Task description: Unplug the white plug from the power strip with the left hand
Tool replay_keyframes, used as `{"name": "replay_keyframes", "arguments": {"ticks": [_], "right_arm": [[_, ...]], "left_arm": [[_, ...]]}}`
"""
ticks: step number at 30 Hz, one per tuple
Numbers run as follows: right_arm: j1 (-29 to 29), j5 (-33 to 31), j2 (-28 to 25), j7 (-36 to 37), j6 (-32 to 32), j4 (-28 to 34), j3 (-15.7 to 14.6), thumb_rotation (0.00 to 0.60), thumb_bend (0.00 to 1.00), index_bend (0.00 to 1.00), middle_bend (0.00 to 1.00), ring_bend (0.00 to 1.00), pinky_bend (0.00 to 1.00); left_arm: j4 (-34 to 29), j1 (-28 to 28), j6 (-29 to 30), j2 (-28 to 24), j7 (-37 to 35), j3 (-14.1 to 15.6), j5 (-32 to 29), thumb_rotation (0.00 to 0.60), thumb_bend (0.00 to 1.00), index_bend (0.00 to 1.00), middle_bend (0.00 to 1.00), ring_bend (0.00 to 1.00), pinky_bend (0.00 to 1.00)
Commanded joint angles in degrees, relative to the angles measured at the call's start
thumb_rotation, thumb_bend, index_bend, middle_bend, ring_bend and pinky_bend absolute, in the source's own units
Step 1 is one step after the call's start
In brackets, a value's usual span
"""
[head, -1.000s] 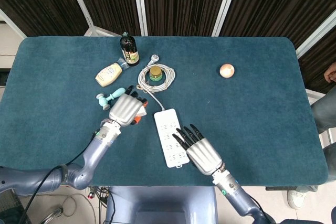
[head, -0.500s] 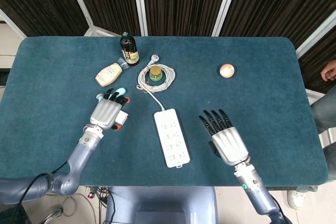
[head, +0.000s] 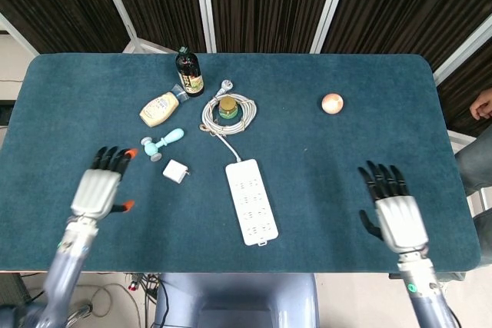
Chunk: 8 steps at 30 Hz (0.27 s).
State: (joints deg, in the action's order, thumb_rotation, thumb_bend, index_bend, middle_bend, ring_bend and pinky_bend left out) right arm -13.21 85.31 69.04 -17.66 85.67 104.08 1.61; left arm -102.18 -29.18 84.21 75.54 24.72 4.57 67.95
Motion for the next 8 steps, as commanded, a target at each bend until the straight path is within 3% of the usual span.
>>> {"name": "replay_keyframes", "arguments": {"ticks": [1, 8], "right_arm": [[4.3, 0.5, -3.6, 6.7, 4.9, -2.9, -0.8, 0.600, 0.29, 0.00, 0.00, 0.00, 0.00], [7.9, 1.8, -6.3, 13.8, 8.6, -8.0, -1.7, 0.600, 0.20, 0.00, 0.00, 0.00, 0.00]], "left_arm": [[-0.9, 5.8, 6.3, -4.4, -3.8, 4.8, 5.9, 0.600, 0.00, 0.01, 0.02, 0.00, 0.00], [3.4, 12.4, 12.3, -9.7, -10.0, 8.4, 11.3, 0.600, 0.00, 0.00, 0.00, 0.00, 0.00]]}}
